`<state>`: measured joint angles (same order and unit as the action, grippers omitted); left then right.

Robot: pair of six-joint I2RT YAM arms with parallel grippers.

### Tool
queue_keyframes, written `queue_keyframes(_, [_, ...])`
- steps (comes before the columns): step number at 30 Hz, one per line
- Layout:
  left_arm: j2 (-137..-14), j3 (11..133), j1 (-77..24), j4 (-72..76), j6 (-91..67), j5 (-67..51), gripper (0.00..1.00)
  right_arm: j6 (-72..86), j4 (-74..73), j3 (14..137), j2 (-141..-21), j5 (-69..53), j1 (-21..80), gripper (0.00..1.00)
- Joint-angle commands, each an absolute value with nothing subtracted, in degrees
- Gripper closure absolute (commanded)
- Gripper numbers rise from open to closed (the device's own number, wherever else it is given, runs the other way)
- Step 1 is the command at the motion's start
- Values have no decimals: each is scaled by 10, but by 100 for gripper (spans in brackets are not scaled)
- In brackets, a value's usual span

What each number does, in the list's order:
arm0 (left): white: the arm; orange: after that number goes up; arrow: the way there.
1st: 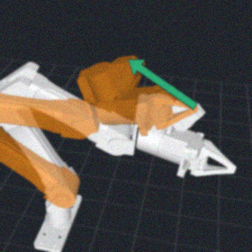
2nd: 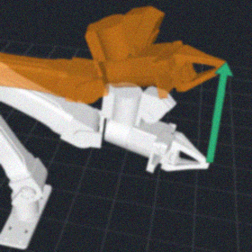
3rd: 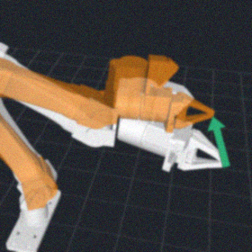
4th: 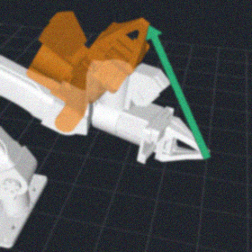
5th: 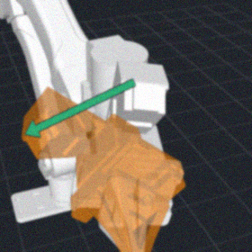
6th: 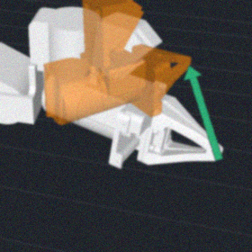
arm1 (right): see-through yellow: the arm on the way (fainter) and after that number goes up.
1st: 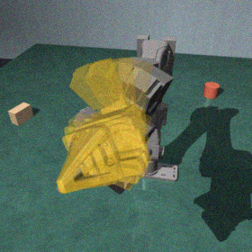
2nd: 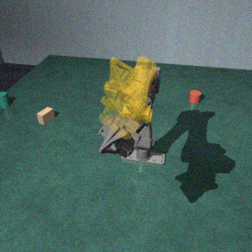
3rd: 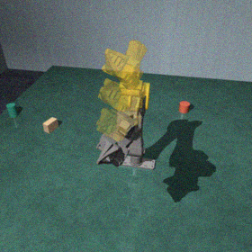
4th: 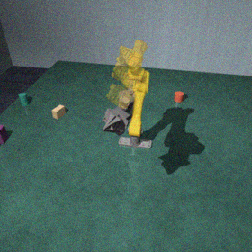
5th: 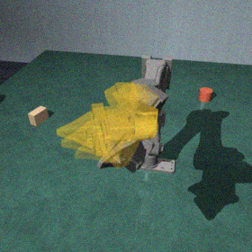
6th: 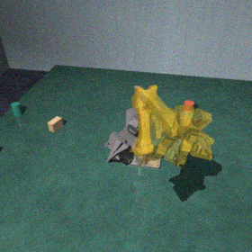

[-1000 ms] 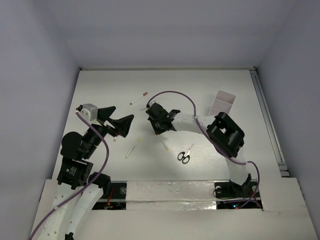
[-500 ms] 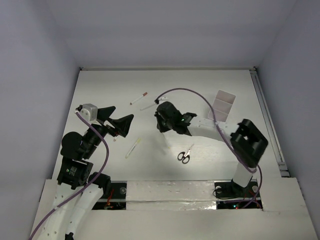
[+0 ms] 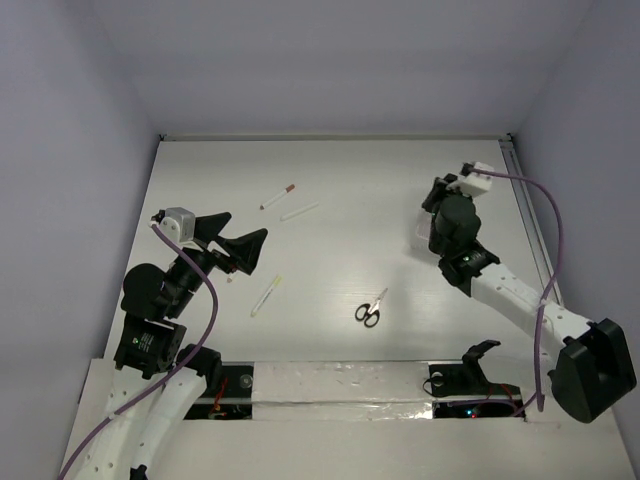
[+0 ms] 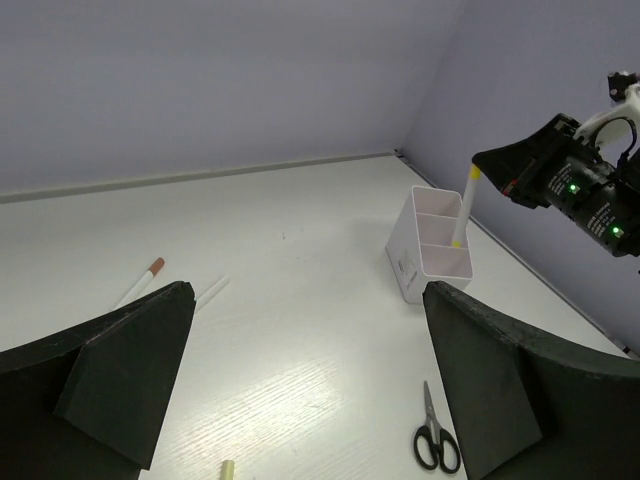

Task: Sort the stationery into containers
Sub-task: Place the pen in the storage box.

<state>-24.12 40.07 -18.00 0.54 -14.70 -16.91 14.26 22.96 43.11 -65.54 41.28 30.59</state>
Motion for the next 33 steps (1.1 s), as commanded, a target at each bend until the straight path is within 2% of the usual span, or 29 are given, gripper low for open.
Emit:
queue_keyframes(1, [-236, 403, -183, 27, -149, -177, 1, 81, 394, 391, -638, 504, 252, 100])
queue_keyframes(12, [-237, 404, -183, 26, -147, -178, 1, -34, 617, 352, -729, 497, 174, 100])
queue_keyframes(33, [-253, 404, -188, 29, -145, -178, 1, -11, 620, 367, -854, 479, 174, 100])
